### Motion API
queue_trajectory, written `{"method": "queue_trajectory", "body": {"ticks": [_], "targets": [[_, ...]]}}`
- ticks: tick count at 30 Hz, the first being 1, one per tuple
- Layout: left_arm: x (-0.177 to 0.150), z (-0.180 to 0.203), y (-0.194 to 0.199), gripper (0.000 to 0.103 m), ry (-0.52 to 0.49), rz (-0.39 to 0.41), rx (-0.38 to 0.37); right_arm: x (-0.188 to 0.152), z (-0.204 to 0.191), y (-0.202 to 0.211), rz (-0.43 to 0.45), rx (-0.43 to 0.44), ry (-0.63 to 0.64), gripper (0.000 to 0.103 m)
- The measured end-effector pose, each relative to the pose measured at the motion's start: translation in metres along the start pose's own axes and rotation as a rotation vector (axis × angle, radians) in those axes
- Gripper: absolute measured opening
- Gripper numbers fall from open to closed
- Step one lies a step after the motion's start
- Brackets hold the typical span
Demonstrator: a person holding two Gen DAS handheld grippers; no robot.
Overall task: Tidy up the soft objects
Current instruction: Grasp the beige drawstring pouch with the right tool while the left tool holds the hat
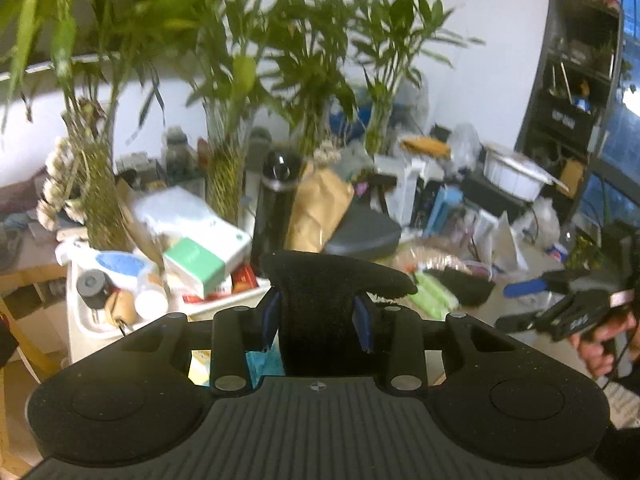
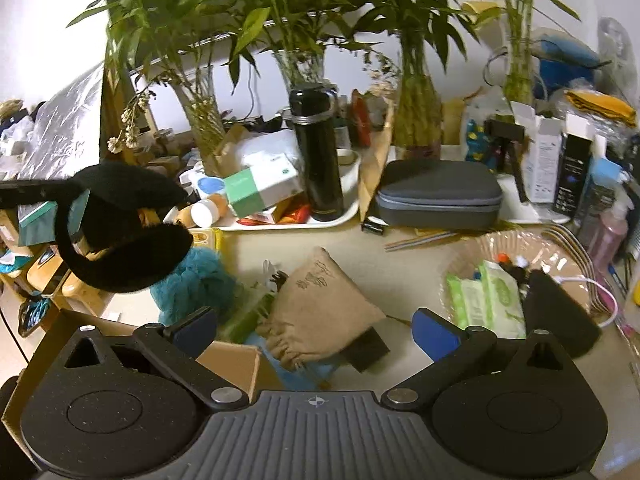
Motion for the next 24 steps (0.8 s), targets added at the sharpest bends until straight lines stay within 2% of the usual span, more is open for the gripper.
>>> {"method": "queue_trajectory", "body": {"ticks": [5,10,15,22,24], "targets": [[0.009,0.007,0.016,0.037,0.030,0.053,0.015,0.013,0.002,-0.011,0.021,0.005,0.041,0.103],[0.005,0.011,0.031,0.037,0.044,0.082,0.044,0.021,0.005,-0.023,0.048,0.010,0.100,0.103],[-0.008,0.011,0.044,0.037,0.088,0.086,0.082,0.016,0.013,-0.045,0.020,-0.001,0.141,0.103],[-0.025,0.021,0.068,0.037,0.132,0.114,0.069,0.007,0.024,-0.078,-0.012,0.025,0.152,0.102],[-0.029,0.023,0.075,0.037,0.152,0.122,0.061,0.005,0.026,-0.089,-0.026,0.040,0.154,0.099]]}}
Point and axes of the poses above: each gripper's, at about its wrist camera, not at the fingertips, and y roughly against the way its jaws point, z to its right, x to its top, the point moved 6 cm from there along -y, roughly the way its jaws point, and after that the axes turned 12 degrees about y, right-handed, at the moved point
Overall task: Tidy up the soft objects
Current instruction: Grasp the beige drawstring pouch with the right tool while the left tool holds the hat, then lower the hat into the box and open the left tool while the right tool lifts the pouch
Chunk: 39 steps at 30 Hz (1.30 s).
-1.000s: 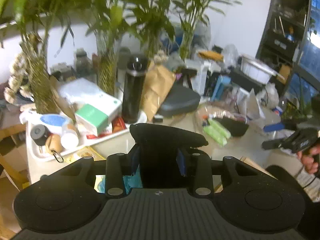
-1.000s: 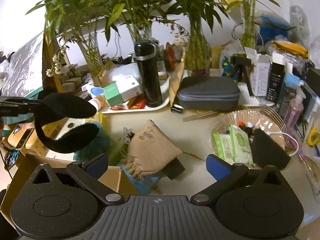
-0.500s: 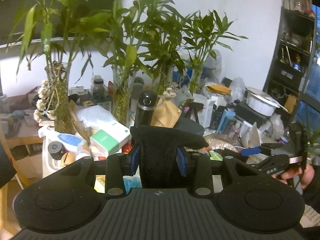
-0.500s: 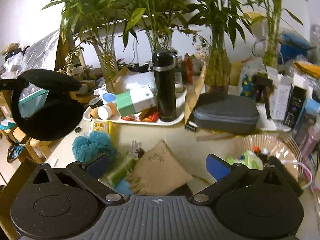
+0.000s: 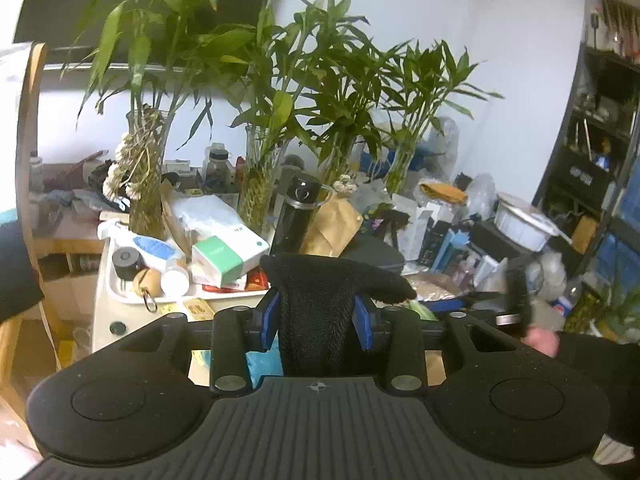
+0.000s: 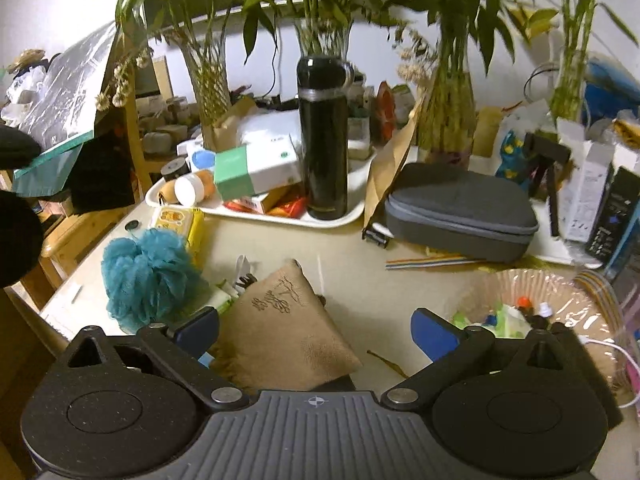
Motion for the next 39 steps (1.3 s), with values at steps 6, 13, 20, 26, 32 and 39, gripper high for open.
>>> {"method": "queue_trajectory", "body": {"ticks": [6,13,20,26,32,39], "targets": [[-0.014,0.010,0.014,0.037,-0.002,-0.014,-0.029,-0.005,0.002,-0.033,-0.045,0.046,0.012,0.089],[-0.032,0.014,0.021,0.037,-0.025,-0.034,-0.023,-0.009,-0.008,-0.047,-0.089,0.102,0.029,0.014],[-0.045,0.010,0.022,0.037,-0.010,-0.058,-0.008,0.005,-0.023,-0.013,0.003,0.104,0.071,0.004],[-0.050,0.014,0.026,0.037,-0.022,-0.065,-0.008,0.027,-0.022,0.027,0.094,0.043,0.087,0.004],[-0.054,0.019,0.025,0.037,-0.052,-0.074,-0.011,0.053,-0.020,0.079,0.176,-0.037,0.118,0.004],[-0.064,0.033,0.020,0.037,-0.136,-0.098,-0.034,0.080,-0.025,0.145,0.267,-0.085,0.138,0.004]]}}
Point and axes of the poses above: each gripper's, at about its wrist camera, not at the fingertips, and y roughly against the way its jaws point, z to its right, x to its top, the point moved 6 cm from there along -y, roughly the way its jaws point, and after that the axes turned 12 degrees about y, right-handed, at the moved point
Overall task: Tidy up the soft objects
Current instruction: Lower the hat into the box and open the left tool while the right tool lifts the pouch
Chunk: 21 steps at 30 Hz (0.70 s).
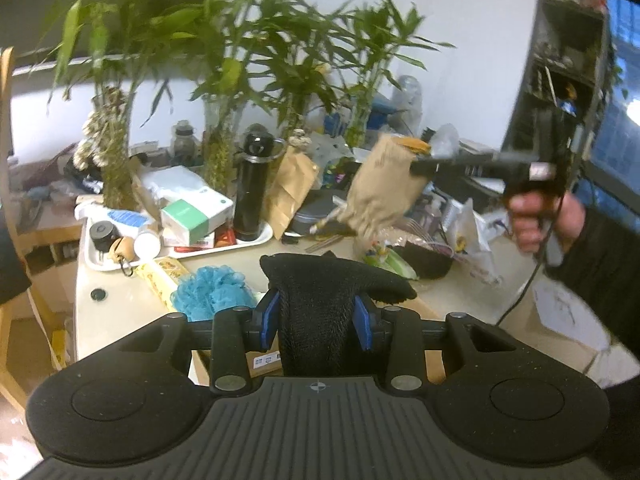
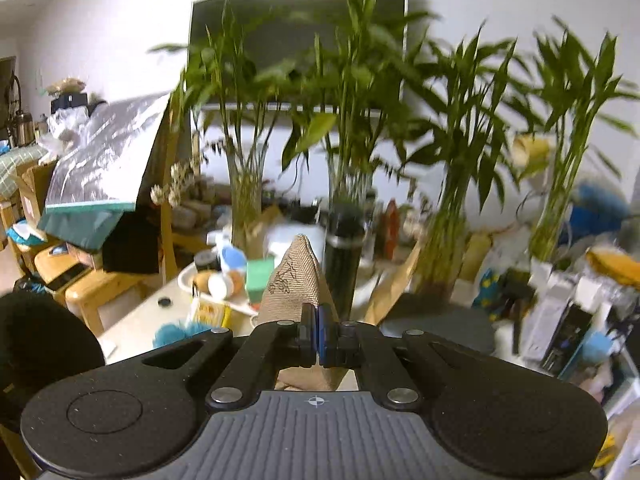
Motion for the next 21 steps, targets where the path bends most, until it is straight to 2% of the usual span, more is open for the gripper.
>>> {"method": "queue_trajectory", "body": {"ticks": [6,13,17,20,21], "targets": [[-0.013,0.012,-0.014,0.037,-0.088,-0.052,-0.016,0.015,-0.005,0.034,0.027,0.009,0.000,0.004],[-0.032,0.016,-0.036,0.041,-0.213,-0.139,0.020,0.013,-0.021,0.053,0.029,0.037,-0.006,0.004],[-0.045,0.010,-0.047,0.053,-0.220,-0.199,0.068,0.009,-0.030,0.059,0.020,0.044,-0.018,0.004],[-0.049,0.005,-0.043,0.069,-0.179,-0.186,0.097,0.004,-0.034,0.063,0.016,0.064,-0.055,0.004],[-0.049,0.005,-0.041,0.072,-0.168,-0.180,0.102,0.002,-0.035,0.064,0.014,0.073,-0.071,0.004]]}}
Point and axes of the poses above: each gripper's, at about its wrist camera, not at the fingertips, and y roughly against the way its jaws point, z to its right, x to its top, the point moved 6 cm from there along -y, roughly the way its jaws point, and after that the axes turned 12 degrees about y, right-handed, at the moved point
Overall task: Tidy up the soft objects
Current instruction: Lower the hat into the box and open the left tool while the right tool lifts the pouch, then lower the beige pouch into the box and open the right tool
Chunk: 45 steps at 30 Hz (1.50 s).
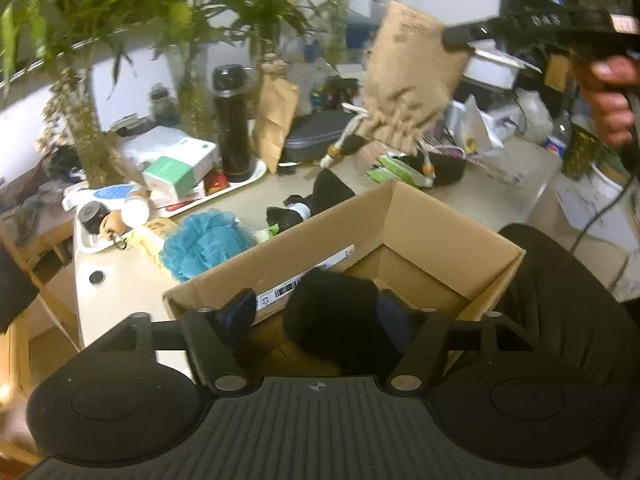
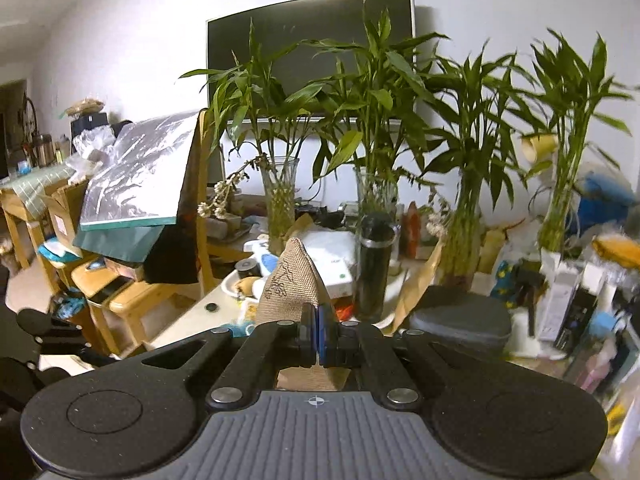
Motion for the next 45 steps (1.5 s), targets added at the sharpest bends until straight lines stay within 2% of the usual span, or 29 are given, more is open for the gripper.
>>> {"method": "queue_trajectory", "body": {"ticks": [11,19,31,32,34,35,36,37,38,42,45], "targets": [[-0.016,-0.006,0.030,0.073,0.135,0.033,0.016,-0.006,-0.020,0.010,-0.005,0.077,-0.072,0.004],[-0.025,-0.010,0.045,0.073,0.221,0.068,0.019,-0.018,-0.034,0.001,-0.051,0.103,-0.120,0.004],[-0.030,-0.011,0.049,0.073,0.266,0.080,0.033,-0.055,-0.055,-0.017,-0.198,-0.023,-0.222,0.004],[-0.030,-0.012,0.050,0.073,0.270,0.082,0.038,-0.062,-0.056,-0.021,-0.224,-0.022,-0.247,0.006],[-0.030,-0.012,0.051,0.073,0.278,0.084,0.042,-0.075,-0.058,-0.028,-0.283,-0.013,-0.273,0.019],[-0.030,-0.012,0.051,0.073,0.282,0.085,0.043,-0.080,-0.059,-0.032,-0.309,-0.003,-0.276,0.037],[-0.030,-0.013,0.051,0.073,0.285,0.085,0.044,-0.085,-0.059,-0.034,-0.325,0.004,-0.281,0.049],[-0.030,-0.013,0.052,0.073,0.288,0.085,0.048,-0.089,-0.061,-0.034,-0.326,0.010,-0.280,0.071],[-0.030,-0.013,0.052,0.073,0.291,0.085,0.051,-0.090,-0.063,-0.034,-0.322,0.018,-0.270,0.083],[-0.031,-0.015,0.053,0.073,0.302,0.085,0.059,-0.094,-0.071,-0.035,-0.323,0.047,-0.232,0.094],[-0.030,-0.015,0.052,0.073,0.308,0.084,0.062,-0.098,-0.072,-0.037,-0.330,0.071,-0.248,0.098]]}}
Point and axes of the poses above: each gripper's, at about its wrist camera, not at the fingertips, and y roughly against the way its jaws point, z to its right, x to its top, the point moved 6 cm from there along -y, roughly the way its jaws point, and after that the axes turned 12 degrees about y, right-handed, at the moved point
